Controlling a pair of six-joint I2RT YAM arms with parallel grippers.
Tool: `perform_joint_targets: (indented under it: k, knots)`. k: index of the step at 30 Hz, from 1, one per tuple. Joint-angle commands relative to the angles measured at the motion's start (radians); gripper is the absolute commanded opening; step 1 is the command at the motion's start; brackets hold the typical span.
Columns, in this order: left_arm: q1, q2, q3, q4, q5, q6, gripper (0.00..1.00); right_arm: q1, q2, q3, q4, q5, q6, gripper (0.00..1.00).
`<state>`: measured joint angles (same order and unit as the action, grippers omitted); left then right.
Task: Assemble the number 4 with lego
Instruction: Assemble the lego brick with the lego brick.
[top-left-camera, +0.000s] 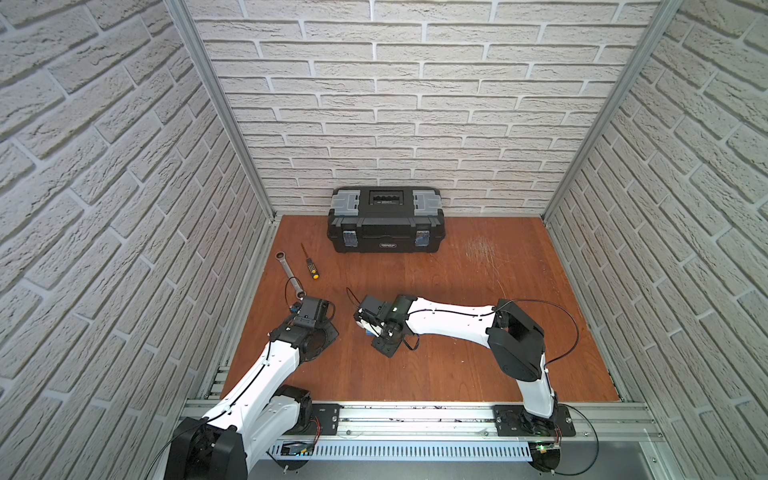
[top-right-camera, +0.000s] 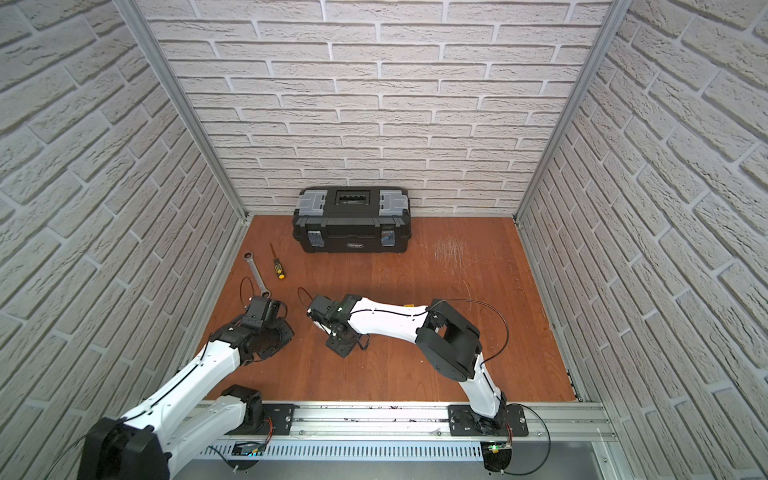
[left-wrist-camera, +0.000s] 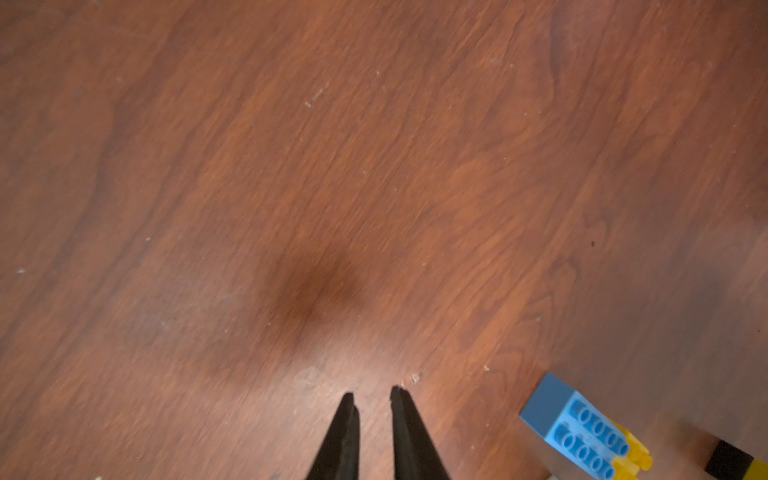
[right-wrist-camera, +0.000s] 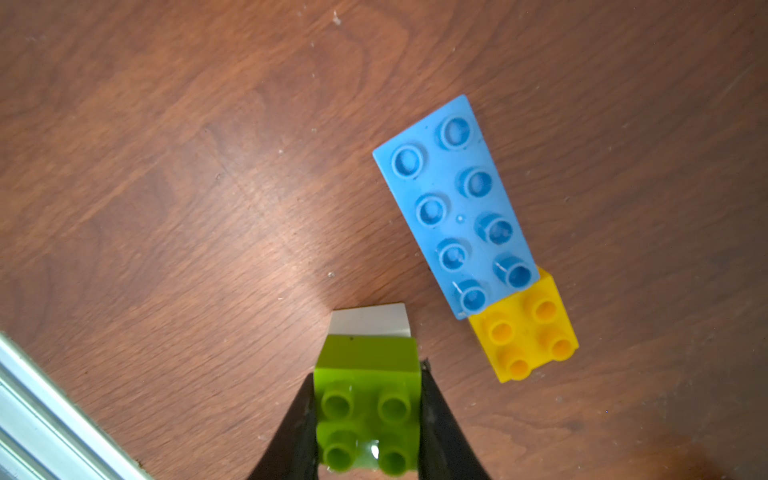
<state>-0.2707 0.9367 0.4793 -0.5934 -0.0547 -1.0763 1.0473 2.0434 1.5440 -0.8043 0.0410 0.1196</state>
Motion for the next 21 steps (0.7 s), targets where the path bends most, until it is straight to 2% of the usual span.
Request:
perform_joint_targets:
  k: [1, 21]
  knots:
    - [-0.005, 0.003, -0.002, 0.017, -0.016, -0.005, 0.19, -0.010, 0.001, -0.041, -0.027, -0.006, 0.010, 0.02]
    - [-0.005, 0.020, 0.011, 0.015, -0.019, 0.000, 0.19, -0.039, -0.107, -0.052, -0.002, -0.085, 0.021, 0.02]
